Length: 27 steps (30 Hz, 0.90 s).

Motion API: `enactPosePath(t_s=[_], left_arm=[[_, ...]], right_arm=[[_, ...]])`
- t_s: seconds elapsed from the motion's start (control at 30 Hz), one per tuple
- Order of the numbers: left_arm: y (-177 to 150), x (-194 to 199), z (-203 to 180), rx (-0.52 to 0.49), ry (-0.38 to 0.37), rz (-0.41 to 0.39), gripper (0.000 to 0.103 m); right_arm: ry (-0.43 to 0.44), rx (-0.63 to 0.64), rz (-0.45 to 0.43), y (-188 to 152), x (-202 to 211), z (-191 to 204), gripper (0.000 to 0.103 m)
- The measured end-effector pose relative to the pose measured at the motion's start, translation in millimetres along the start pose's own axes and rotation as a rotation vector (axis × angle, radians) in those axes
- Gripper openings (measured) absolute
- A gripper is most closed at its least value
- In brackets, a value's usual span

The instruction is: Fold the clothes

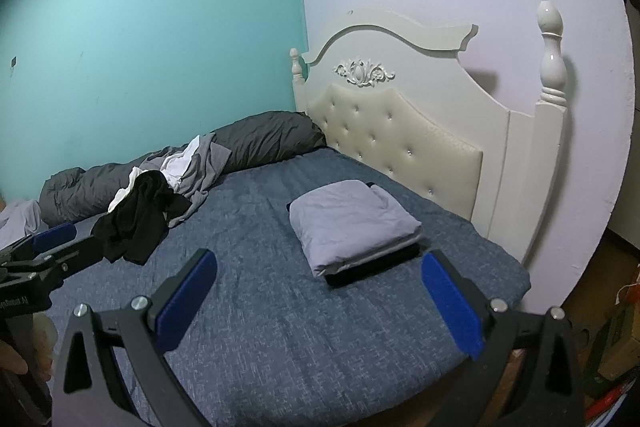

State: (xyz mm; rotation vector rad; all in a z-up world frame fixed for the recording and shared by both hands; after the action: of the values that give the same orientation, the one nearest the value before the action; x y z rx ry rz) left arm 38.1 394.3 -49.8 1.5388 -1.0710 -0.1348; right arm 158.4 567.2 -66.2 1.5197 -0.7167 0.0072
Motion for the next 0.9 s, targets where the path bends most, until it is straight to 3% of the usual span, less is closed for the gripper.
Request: enactPosePath(t_s=[0.9], left_arm=[[-5.6, -0.9, -0.4, 0.003, -0.019, 0.003, 0.102]], right_arm=[[0.003, -0.002, 0.020, -10.2, -4.9, 3.0, 0.103]])
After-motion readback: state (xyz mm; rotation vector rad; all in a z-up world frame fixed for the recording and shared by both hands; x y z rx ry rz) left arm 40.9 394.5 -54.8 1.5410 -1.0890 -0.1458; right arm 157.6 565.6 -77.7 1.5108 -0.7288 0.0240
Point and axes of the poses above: each gripper's, at about its wrist camera, not at the fingertips, and x roughly against the way its jaws point, z to its left, y to its top, the point moved 10 cm from there along -x, roughly the way its jaws point, and after that the axes turned 13 degrees about x, right-handed, at the moved point
